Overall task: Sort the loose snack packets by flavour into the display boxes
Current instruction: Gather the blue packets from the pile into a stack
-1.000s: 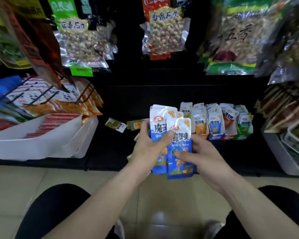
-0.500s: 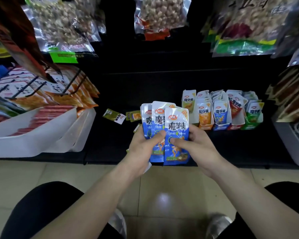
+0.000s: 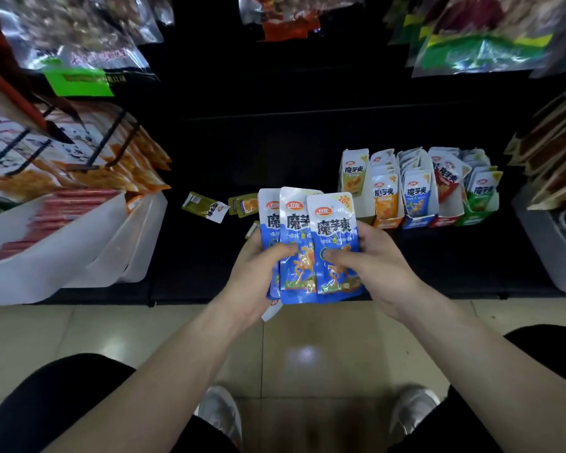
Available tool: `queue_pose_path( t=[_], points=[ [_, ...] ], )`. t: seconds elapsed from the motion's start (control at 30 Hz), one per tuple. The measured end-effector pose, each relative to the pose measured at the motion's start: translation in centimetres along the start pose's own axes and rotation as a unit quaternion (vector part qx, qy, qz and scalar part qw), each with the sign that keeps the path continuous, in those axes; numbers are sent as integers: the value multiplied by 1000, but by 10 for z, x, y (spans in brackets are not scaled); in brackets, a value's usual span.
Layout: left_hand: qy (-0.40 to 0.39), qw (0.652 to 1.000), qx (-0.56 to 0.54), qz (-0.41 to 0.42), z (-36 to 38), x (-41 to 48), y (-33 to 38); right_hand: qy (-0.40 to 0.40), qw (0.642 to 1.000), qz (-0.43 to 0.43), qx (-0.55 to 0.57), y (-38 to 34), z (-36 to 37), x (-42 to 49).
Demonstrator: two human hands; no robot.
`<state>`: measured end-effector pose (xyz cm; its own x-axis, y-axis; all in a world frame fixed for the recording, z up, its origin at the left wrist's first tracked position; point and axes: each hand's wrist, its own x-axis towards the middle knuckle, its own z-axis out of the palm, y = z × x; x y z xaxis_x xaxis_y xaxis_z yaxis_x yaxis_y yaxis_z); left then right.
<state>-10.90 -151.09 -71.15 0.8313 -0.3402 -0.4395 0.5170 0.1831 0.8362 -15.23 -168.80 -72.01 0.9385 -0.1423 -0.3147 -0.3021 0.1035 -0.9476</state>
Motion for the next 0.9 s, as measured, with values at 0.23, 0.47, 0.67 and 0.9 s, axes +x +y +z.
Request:
queue_pose_path(
  t=[0.23,0.47,0.67,0.9],
  points=[
    [32,995,69,71,-4,0,-2,-9,999,17,28,6,4,4],
    [47,999,-19,11,-9,5,3,28,997,20,66,2,-8,8],
    [21,994,86,63,-6,7,-7,13,997,41,67,7,-2,6],
    [42,993,100,53,0,10,-7,53,998,22,30,9,-12,11]
  ],
)
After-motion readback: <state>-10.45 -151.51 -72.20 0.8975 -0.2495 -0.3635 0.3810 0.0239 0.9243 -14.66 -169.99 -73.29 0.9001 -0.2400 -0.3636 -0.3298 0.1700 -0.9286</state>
